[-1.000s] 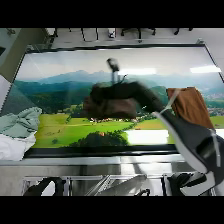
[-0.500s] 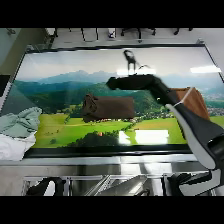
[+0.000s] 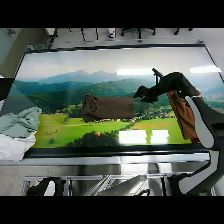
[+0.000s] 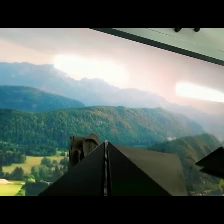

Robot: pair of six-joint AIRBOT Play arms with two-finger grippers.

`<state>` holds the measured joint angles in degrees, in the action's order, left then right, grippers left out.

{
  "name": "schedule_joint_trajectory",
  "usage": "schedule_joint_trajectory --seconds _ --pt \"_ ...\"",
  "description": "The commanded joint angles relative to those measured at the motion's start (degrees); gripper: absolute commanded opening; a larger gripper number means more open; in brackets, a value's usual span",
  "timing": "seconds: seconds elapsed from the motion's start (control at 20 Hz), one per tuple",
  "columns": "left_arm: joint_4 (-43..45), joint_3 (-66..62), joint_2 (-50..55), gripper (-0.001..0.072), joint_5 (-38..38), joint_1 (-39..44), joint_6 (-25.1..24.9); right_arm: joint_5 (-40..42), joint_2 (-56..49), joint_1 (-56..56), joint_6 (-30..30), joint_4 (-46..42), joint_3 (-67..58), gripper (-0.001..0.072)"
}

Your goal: Fold the shirts.

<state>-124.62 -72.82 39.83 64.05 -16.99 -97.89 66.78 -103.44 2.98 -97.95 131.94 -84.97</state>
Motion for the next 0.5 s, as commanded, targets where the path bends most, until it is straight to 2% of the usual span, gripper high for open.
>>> schedule_joint_trajectory --seconds 0.0,0.25,0.35,0.4,0.45 --pt "-0.07 0.07 -0.07 0.0017 -0.02 -0.07 0.0 1.73 -6.36 1.49 -0.66 2.62 0.09 0.0611" --pt "-0.04 0.07 -0.04 0.0017 0.0 -0.07 0.0 -1.03 -8.85 5.81 -1.88 4.46 0.07 0.0609" --pt "-0.02 0.07 -0.04 0.0017 0.0 -0.07 -0.02 -3.06 -8.87 7.3 -1.86 4.94 0.07 0.0564" --pt "-0.02 0.07 -0.04 0.0017 0.0 -0.07 -0.02 -3.61 -8.87 7.85 -1.9 5.51 0.07 0.0377" --pt "-0.02 0.07 -0.04 0.0017 0.0 -0.07 -0.02 -3.82 -8.83 8.17 -2.16 5.9 -0.07 0.012"
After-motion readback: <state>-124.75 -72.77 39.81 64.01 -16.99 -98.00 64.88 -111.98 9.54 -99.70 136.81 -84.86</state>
